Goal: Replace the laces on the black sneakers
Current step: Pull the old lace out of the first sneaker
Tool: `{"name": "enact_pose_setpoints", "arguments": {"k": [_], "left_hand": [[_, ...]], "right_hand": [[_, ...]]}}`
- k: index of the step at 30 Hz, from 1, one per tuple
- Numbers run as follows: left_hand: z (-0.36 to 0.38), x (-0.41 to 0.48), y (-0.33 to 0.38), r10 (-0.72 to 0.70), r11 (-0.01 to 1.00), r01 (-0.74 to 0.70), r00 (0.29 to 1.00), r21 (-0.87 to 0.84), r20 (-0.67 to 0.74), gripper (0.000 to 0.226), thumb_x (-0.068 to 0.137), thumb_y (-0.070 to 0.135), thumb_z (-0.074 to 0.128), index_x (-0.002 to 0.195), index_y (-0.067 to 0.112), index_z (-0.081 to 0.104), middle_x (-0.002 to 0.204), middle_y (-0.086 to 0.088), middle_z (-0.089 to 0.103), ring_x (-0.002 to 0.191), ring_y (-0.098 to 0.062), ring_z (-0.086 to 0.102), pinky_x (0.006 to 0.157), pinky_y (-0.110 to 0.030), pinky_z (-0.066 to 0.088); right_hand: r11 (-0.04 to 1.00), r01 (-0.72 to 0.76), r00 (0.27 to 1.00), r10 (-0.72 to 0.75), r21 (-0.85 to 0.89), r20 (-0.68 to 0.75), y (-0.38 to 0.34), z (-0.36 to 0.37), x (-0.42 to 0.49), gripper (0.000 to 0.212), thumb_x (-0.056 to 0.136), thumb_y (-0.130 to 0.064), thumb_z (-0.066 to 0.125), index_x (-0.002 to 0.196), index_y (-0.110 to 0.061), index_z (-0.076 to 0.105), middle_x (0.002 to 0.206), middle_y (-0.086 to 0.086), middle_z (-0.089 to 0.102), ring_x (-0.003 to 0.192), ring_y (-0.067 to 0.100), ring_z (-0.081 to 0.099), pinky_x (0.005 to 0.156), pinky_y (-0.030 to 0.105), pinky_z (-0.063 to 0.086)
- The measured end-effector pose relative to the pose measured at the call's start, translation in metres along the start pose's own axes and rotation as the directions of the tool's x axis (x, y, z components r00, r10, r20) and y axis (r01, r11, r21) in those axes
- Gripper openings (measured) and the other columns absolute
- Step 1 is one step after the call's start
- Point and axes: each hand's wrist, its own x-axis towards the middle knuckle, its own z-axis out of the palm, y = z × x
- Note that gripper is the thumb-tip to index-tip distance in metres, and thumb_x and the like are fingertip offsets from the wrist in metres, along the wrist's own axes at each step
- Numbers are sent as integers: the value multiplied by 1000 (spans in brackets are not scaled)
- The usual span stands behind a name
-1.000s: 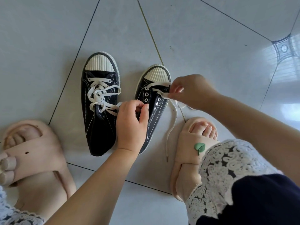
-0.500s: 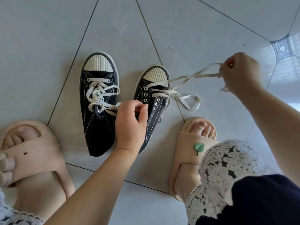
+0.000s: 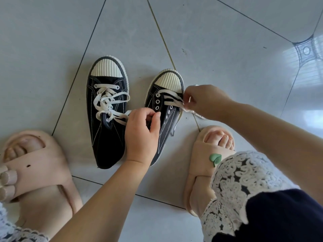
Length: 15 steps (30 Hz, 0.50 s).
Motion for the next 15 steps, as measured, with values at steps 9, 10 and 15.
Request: {"name": "enact_pose_setpoints", "arguments": {"k": [9,10,15], "left_hand": [[1,-1,-1,-2,1000,2,1000,2,0,12,84,10,63,79,0,60,73,-8,57,74,-16,44,70,-13,28],[1,-1,-1,0,1000,0,1000,3,-1,12,83,10,63,79,0,60,73,-8,57,73,-16,44,70,-13,28],[1,-1,-1,12,1000,-12,1000,7,-6,13,83,11,63,78,-1,59,73,-8,57,73,-16,43,69,-14,28]], "right_hand": [[1000,-30,999,30,-1,17,-3,16,-6,19,88,-38,52,92,-22,62,69,-11,53,74,14,48,61,28,39],[999,-37,999,37,13,21,-3,14,-6,18,90,-35,50,89,-21,63,66,-11,52,71,13,49,60,28,39],[697,-69,911,335,714,-239,12,-29,-12,29,80,-2,55,59,-21,61,45,-9,58,38,-3,49,40,10,34]]}}
